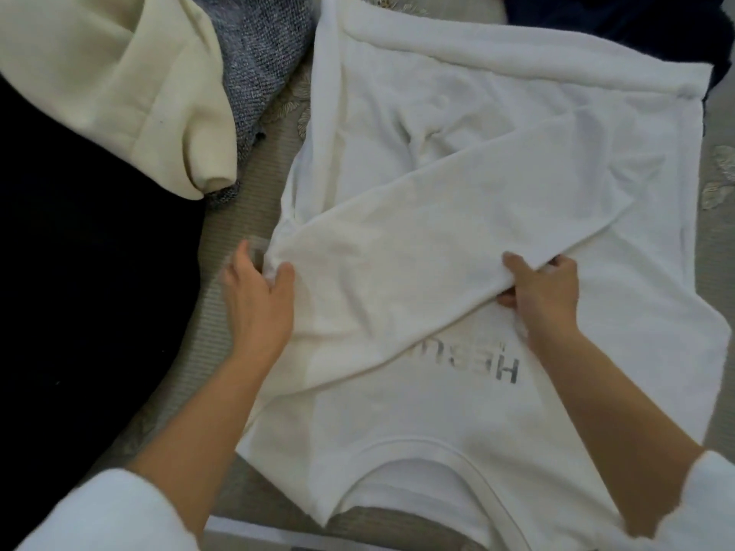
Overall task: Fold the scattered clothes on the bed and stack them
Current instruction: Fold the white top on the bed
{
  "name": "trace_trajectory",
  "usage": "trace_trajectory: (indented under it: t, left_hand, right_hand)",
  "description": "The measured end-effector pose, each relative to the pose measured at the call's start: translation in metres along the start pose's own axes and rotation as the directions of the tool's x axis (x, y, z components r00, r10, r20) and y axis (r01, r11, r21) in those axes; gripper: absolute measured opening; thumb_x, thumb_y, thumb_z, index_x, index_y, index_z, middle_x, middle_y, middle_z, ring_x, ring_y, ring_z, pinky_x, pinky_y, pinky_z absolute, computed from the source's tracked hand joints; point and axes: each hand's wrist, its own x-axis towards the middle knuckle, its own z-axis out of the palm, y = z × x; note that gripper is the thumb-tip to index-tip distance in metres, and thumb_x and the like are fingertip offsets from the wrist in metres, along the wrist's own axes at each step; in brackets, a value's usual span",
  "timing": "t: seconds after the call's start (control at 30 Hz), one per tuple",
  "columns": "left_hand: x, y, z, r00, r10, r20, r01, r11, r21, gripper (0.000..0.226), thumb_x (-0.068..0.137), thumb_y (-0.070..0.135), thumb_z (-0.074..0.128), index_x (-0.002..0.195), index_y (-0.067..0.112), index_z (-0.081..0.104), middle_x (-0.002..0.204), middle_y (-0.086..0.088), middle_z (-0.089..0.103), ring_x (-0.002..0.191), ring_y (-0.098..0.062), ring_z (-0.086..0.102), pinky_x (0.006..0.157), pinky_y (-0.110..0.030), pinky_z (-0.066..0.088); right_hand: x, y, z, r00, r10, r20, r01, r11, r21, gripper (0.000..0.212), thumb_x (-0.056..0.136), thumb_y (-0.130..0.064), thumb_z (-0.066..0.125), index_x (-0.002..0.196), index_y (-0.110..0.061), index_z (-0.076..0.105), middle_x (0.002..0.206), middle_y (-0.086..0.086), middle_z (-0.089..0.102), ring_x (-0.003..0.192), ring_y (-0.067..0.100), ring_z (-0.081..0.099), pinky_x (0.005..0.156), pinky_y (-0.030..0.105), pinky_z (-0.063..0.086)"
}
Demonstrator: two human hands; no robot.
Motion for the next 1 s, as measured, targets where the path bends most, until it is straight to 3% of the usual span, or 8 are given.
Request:
trace_trajectory:
  t: [0.2, 0.37, 0.5, 0.63, 0.77, 0.83, 0.9, 1.0]
  left_hand:
    - [-0.011, -0.014, -0.027, 0.958, -0.013, 0.286, -0.037, 0.985, 0.166, 0.063, 0.083, 0.044, 0.067, 0.135, 0.022, 0.039, 0.122, -0.005, 0.060, 0.107, -0.029, 0.058, 0.088, -0.041, 0.047]
    - [-0.041, -0.047, -0.046, 0.895, -0.144, 0.422, 0.135, 0.989, 0.051, 0.043, 0.081, 0.044, 0.070, 0.112, 0.022, 0.051, 0.107, -0.003, 0.067, 0.093, -0.023, 0.065, 0.082, -0.046, 0.054]
    - [-0.064, -0.054, -0.059, 0.926, -0.165, 0.339, 0.246, 0.946, -0.212, 0.021, 0.093, 0.032, 0.058, 0.101, 0.014, 0.062, 0.094, -0.001, 0.067, 0.083, -0.017, 0.063, 0.067, -0.032, 0.051]
    - [-0.073, -0.074, -0.058, 0.957, -0.186, 0.222, 0.243, 0.933, -0.265, 0.016, 0.095, 0.024, 0.056, 0.106, 0.012, 0.059, 0.091, 0.000, 0.065, 0.097, -0.028, 0.063, 0.071, -0.033, 0.047]
    - [-0.094, -0.082, -0.051, 0.980, 0.197, 0.032, -0.199, 0.974, 0.106, 0.053, 0.095, 0.035, 0.051, 0.142, 0.020, 0.034, 0.140, -0.012, 0.040, 0.129, -0.031, 0.037, 0.100, -0.043, 0.034]
    - [-0.103, -0.093, -0.052, 0.832, 0.495, 0.252, -0.555, 0.758, 0.344, 0.058, 0.094, 0.048, 0.040, 0.147, 0.027, 0.029, 0.157, -0.007, 0.019, 0.145, -0.024, 0.012, 0.110, -0.044, 0.017]
    - [-0.109, -0.109, -0.056, 0.673, 0.483, 0.560, -0.733, 0.540, 0.415, 0.066, 0.090, 0.063, 0.023, 0.149, 0.034, 0.023, 0.160, 0.005, 0.011, 0.146, -0.010, -0.006, 0.113, -0.044, 0.006]
    - [-0.117, -0.126, -0.070, 0.605, 0.402, 0.688, -0.789, 0.422, 0.447, 0.074, 0.082, 0.063, 0.026, 0.151, 0.036, 0.015, 0.160, 0.009, 0.004, 0.145, -0.007, -0.014, 0.114, -0.038, -0.011]
  right_hand:
    - [0.000, -0.004, -0.006, 0.972, 0.026, -0.235, -0.004, 0.996, 0.091, 0.036, 0.087, -0.016, 0.064, 0.116, -0.012, 0.044, 0.098, 0.001, 0.057, 0.088, 0.016, 0.061, 0.085, 0.042, 0.057]
    - [-0.057, 0.026, 0.004, 0.966, 0.211, 0.148, -0.234, 0.959, 0.159, 0.042, 0.087, -0.017, 0.068, 0.119, 0.002, 0.050, 0.100, 0.020, 0.066, 0.075, 0.027, 0.071, 0.055, 0.032, 0.060]
    - [-0.108, 0.048, 0.023, 0.938, 0.178, 0.297, -0.199, 0.979, 0.041, 0.005, 0.086, -0.001, 0.063, 0.089, -0.003, 0.060, 0.073, 0.014, 0.066, 0.053, 0.016, 0.065, 0.051, 0.024, 0.055]
    - [-0.121, 0.062, 0.016, 0.909, 0.150, 0.388, -0.111, 0.986, -0.123, 0.007, 0.087, -0.006, 0.064, 0.085, -0.009, 0.059, 0.081, 0.015, 0.067, 0.060, 0.018, 0.063, 0.055, 0.024, 0.053]
    - [-0.119, 0.080, -0.036, 0.903, -0.058, 0.427, 0.284, 0.824, -0.490, 0.014, 0.089, -0.024, 0.062, 0.102, -0.019, 0.058, 0.093, -0.002, 0.063, 0.083, 0.012, 0.059, 0.067, 0.017, 0.044]
    - [-0.122, 0.098, -0.076, 0.855, -0.153, 0.496, 0.460, 0.665, -0.588, 0.026, 0.091, -0.025, 0.060, 0.116, -0.018, 0.058, 0.107, -0.005, 0.058, 0.099, 0.011, 0.054, 0.080, 0.018, 0.040]
    - [-0.128, 0.118, -0.114, 0.767, -0.176, 0.617, 0.617, 0.465, -0.635, 0.037, 0.090, -0.027, 0.061, 0.125, -0.015, 0.058, 0.127, -0.001, 0.054, 0.118, 0.017, 0.049, 0.095, 0.027, 0.038]
    - [-0.137, 0.144, -0.164, 0.649, -0.162, 0.744, 0.758, 0.224, -0.613, 0.056, 0.078, -0.038, 0.051, 0.129, -0.016, 0.057, 0.141, 0.004, 0.049, 0.129, 0.024, 0.046, 0.102, 0.037, 0.036]
